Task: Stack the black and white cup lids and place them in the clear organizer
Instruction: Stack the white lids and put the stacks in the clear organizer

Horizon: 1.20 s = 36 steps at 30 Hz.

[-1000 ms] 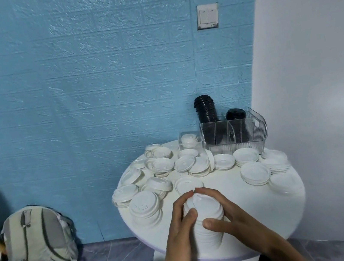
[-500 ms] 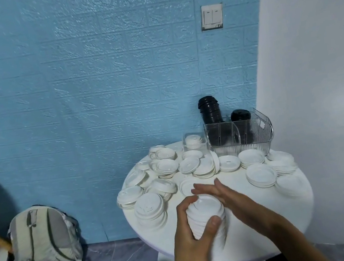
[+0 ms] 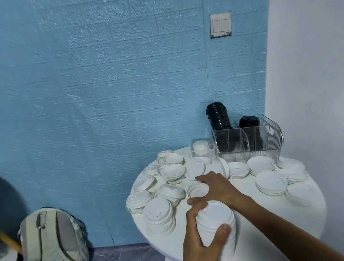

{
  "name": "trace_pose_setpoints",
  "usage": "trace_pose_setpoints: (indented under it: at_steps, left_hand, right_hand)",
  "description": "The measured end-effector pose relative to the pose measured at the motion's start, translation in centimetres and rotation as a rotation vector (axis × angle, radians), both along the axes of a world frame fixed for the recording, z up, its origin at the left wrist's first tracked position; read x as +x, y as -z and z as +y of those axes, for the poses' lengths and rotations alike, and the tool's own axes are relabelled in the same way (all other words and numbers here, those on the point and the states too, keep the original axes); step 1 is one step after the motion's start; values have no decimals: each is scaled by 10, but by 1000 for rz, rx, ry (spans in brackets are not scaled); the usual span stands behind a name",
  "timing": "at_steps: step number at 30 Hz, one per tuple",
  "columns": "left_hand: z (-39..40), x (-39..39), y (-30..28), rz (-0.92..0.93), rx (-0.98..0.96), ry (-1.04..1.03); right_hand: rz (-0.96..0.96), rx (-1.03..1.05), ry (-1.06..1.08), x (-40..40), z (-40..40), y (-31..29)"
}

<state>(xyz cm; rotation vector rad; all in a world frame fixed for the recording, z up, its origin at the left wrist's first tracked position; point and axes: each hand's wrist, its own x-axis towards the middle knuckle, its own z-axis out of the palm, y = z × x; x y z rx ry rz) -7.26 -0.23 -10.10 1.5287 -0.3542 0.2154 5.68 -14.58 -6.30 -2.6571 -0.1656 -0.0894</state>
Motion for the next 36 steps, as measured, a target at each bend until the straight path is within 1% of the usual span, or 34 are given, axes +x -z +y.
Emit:
trace_pose_setpoints:
  at_steps: [4,6,7,8,10,12,14,18,20,26,30,33,36]
  left_hand:
    - [0,1,1,-10,10,-16]
    - [-1,1,1,-12,3,-9]
    - [-1,1,1,-14,-4,-6]
    - [-1,1,1,-12,-10,-4]
    - [-1,0,-1,-6,-14,2]
    - [-1,0,-1,2,-12,3]
    - [-1,0,-1,5,-8,3]
    - [-1,1,0,1,4,5]
    - [-2,0,-1,3,1,2]
    - [-2,2,1,-3,-2,2]
    - [-3,0,1,23,-53,11]
    - [-5,-1,2,72,-86,1]
    - [-7,1,4,84,-65,-67]
  right_hand:
    - [61,-192,-31,6,-2,1]
    - [57,-187,-38,2,-2,-3]
    - [42,-136,-47,-3,-2,-6]
    - [24,-32,-48,-7,-2,-8]
    - [-7,243,-48,-13,-8,-12]
    - [-41,427,-50,-16,-14,-17]
    - [-80,475,-35,-17,-20,-21]
    - [-70,494,-32,-20,-30,-25]
    - [-54,548,-27,-22,-36,-27]
    - [-48,995,-102,-69,-34,-41]
    - [-63,1166,-148,-98,-22,-21]
    - [-26,1132,-183,-110,-12,0]
    - [-33,1082,-190,-116,-7,17]
